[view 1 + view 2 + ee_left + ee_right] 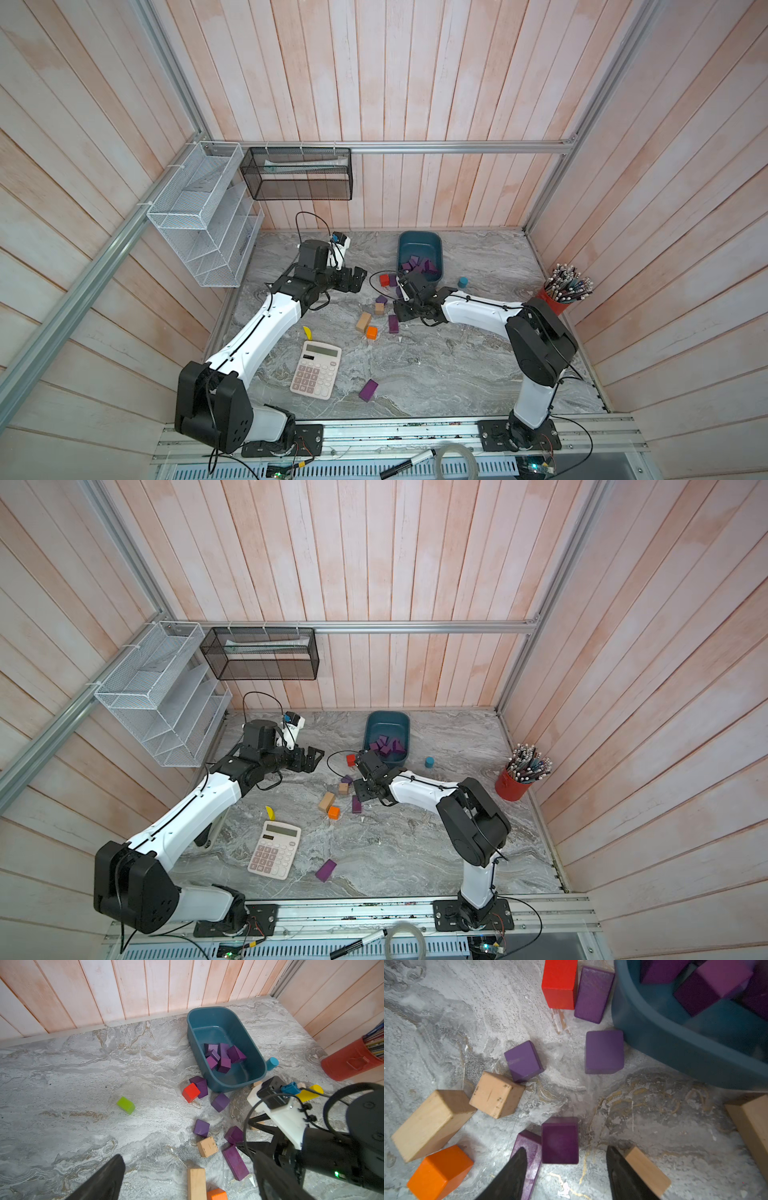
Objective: Pick purple bricks into the storage bin
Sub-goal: Pick up the building block from the center of the board.
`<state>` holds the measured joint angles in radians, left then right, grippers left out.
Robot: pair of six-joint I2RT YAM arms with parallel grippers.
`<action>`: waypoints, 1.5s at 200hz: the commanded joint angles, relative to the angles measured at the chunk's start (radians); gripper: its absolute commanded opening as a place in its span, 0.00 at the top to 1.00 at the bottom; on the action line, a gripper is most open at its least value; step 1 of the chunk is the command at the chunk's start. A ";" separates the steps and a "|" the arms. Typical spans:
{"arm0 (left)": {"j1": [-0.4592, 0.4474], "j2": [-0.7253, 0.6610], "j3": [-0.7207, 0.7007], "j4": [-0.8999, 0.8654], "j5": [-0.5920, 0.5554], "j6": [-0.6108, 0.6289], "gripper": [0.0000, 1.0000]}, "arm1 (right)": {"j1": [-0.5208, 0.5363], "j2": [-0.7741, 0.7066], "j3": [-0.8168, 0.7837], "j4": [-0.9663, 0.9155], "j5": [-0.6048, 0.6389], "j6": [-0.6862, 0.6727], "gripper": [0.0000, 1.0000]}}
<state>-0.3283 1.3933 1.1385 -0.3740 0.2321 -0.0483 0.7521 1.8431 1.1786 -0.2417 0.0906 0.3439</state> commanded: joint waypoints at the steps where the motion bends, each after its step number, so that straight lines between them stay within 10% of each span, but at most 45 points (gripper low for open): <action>1: -0.004 0.006 -0.012 0.016 0.023 0.019 0.03 | 0.006 0.025 0.029 -0.022 -0.007 -0.003 0.37; 300: -0.004 0.036 0.012 -0.016 -0.008 -0.001 0.03 | 0.006 0.128 0.108 -0.061 0.007 -0.054 0.65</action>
<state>-0.3290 1.4235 1.1385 -0.3813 0.2298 -0.0463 0.7521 1.9545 1.2617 -0.2714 0.0914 0.2985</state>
